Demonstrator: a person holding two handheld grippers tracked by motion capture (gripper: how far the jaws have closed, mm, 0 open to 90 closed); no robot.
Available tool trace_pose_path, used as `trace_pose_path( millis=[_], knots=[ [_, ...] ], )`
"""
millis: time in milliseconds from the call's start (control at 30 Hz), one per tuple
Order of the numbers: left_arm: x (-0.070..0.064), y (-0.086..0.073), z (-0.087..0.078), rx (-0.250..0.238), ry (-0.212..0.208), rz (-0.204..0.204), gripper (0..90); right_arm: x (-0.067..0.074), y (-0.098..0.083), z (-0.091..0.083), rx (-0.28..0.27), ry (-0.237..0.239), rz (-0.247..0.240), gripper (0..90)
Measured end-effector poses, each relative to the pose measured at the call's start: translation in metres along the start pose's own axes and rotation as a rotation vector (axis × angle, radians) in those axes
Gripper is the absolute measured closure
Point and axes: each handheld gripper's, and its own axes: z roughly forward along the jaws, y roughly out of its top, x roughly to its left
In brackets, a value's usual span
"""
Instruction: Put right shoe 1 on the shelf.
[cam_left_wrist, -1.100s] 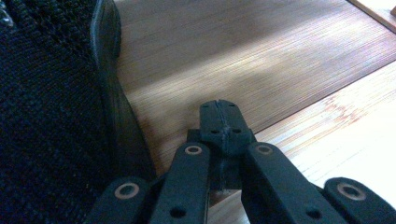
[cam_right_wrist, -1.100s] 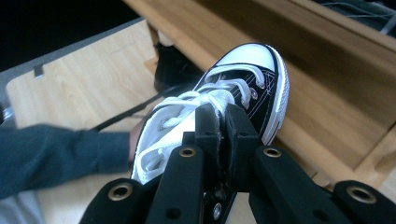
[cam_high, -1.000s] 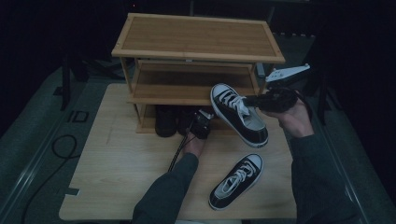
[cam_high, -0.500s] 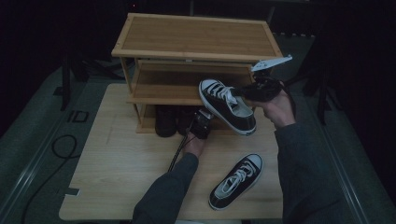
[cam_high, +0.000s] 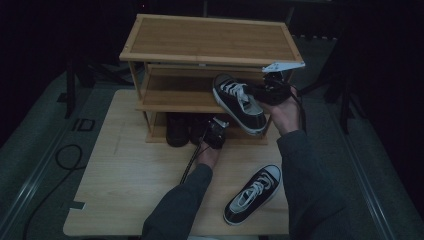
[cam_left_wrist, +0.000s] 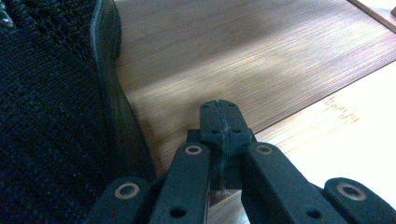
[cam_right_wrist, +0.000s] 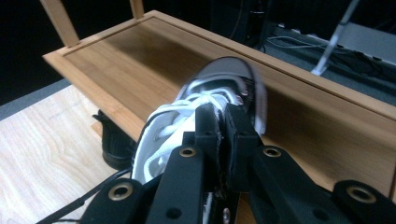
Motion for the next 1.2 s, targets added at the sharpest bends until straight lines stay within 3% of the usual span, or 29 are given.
trace_pose_path(
  millis=[133,267,400,600,1200],
  knots=[
    [0.000,0.000,0.000,-0.001,-0.004,0.000,90.0,0.000,-0.001,0.003,0.012,-0.028,-0.001,85.9],
    [0.000,0.000,0.000,0.000,0.001,0.000,90.0,-0.009,-0.007,0.006,0.071,-0.046,0.004,85.6],
    [0.000,0.000,0.000,0.000,0.002,0.002,90.0,-0.013,-0.010,0.003,0.071,-0.020,0.023,84.0],
    [0.000,0.000,0.000,0.001,0.002,0.002,90.0,-0.008,-0.010,0.000,0.086,-0.021,-0.014,79.7],
    [0.000,0.000,0.000,0.001,0.001,0.001,90.0,-0.006,-0.009,-0.017,0.068,0.002,-0.026,66.1]
  ],
)
